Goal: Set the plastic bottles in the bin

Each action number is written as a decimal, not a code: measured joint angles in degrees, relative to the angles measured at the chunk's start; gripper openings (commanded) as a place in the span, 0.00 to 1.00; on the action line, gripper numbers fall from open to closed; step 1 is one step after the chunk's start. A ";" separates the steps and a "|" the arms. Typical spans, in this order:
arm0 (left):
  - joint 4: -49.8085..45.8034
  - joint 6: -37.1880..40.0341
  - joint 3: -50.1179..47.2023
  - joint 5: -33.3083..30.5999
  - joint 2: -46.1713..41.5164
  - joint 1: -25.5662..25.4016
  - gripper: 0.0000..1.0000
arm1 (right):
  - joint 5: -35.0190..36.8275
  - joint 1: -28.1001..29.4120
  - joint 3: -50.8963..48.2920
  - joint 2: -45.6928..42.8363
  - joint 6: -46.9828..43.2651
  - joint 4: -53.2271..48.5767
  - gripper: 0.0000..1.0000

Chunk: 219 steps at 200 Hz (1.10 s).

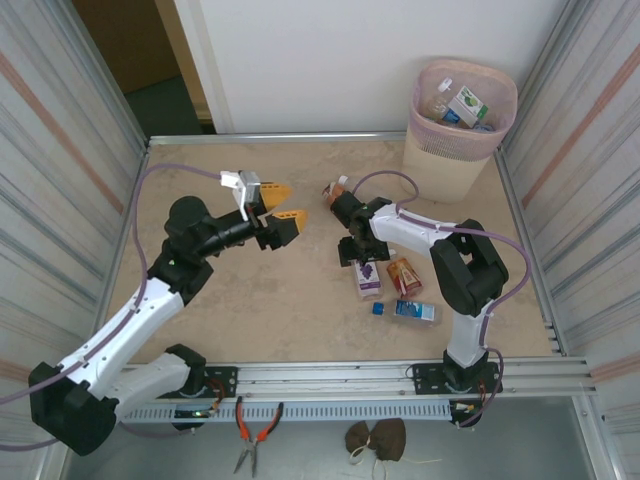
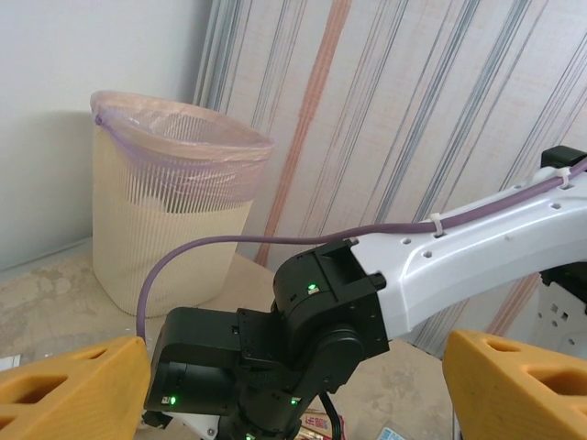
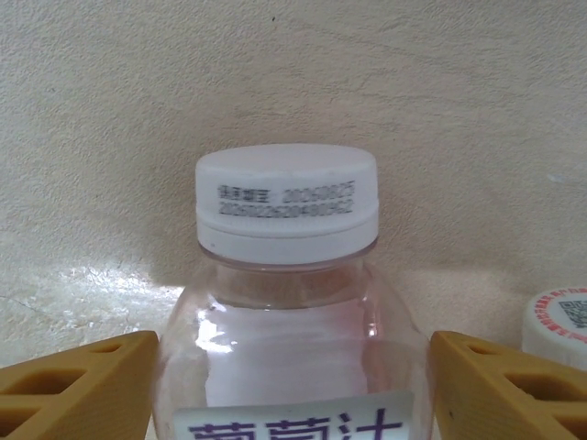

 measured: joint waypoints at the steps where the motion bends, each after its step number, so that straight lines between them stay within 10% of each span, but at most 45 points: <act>1: 0.00 0.00 0.00 -0.02 -0.04 0.00 0.83 | 0.02 0.00 0.00 0.00 -0.02 0.00 0.72; 219: -11.08 3.41 -1.68 -4.39 -6.12 0.00 0.84 | -2.71 -3.82 12.74 -17.33 -0.42 -4.26 0.63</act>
